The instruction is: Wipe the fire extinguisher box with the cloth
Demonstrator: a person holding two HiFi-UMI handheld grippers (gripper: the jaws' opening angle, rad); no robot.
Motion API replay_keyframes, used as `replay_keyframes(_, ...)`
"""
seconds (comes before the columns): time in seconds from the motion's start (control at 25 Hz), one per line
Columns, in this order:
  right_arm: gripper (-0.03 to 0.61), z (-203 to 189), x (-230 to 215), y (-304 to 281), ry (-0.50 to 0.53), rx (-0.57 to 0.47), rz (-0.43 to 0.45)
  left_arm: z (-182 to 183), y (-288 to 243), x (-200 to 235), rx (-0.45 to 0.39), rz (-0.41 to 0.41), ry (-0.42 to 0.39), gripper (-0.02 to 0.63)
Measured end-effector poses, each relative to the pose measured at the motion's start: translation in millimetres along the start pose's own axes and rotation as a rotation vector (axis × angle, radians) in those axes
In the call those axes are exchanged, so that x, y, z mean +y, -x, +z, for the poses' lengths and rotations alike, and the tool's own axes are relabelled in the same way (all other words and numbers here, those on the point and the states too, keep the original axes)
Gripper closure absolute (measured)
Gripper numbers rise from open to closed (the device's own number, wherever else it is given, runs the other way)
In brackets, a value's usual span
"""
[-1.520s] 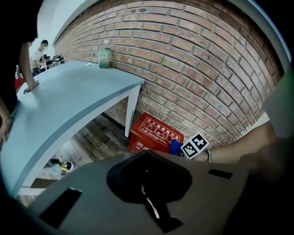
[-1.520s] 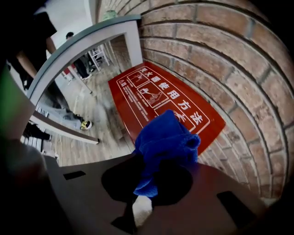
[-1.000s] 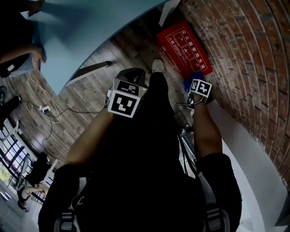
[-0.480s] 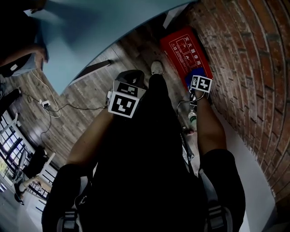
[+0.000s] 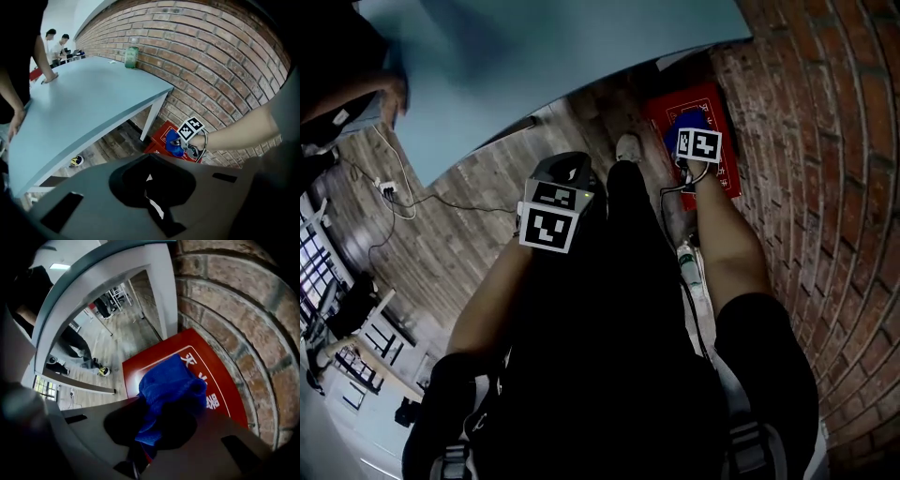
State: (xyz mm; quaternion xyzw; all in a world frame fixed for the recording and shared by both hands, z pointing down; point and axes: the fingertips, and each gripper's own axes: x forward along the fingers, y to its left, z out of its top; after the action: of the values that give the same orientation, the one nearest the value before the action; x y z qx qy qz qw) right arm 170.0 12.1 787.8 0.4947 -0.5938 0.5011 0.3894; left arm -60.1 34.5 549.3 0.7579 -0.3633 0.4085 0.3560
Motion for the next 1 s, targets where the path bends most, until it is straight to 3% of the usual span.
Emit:
replay_keyframes(0.24,0.526,53,18,-14,0.015,-0.025,0.056,12,1,19,-0.019,0.044,0.086,0.609)
replay_keyframes(0.52,0.526,98,14,-16,0.076,-0.029,0.033,26,8,27,-0.04,0.075,0.125,0.609)
replay_keyframes(0.76,0.526,87,-19,-4,-0.007,-0.06,-0.003,23,4,18,-0.021,0.061,0.103,0.609)
replay_keyframes(1.0,0.526,35,-51,13,-0.11,-0.069,-0.032,22,0,8,-0.003,0.036,0.049,0.609)
